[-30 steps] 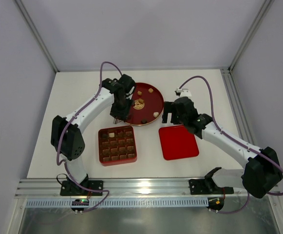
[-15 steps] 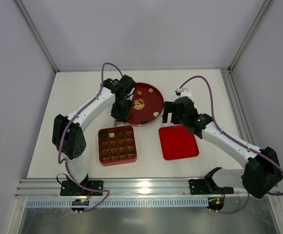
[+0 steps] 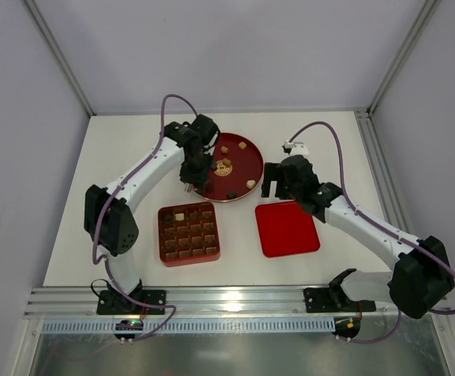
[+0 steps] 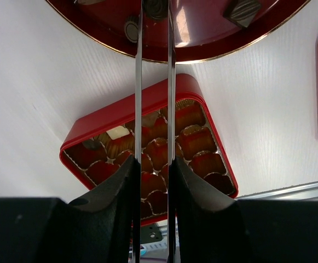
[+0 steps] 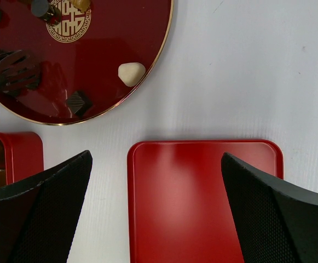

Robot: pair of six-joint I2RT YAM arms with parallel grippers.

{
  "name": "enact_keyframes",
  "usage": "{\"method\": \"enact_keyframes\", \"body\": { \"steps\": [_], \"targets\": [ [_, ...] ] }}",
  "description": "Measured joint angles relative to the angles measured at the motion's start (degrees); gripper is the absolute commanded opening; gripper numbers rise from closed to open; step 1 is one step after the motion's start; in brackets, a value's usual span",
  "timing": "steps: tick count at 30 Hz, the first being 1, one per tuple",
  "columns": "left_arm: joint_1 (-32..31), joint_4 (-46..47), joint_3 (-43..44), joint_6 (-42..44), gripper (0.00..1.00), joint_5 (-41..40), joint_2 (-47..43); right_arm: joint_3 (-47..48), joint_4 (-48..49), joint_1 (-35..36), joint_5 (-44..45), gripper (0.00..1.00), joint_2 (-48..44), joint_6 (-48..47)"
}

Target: Pack the chocolate

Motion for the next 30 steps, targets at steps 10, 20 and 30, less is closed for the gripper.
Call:
{"method": "enact_keyframes", "body": {
  "steps": [10,20,30],
  "targets": [
    [0.0,0.17,2.8,-0.04,0.29,-1.22,0.87,0.0,0.02,-0.35,0.0,1.0,0.0,0.0],
    [0.0,-0.02,5.09,-0.2,0.29,-1.4,1.31,0.0,0.07,-0.61,-0.02,1.0,0.0,0.0],
    [0.0,-1.03,5.09,-0.26,0.29,-1.4,0.94,0.0,0.39,-0.7,-0.02,1.0,0.0,0.0]
  ]
}}
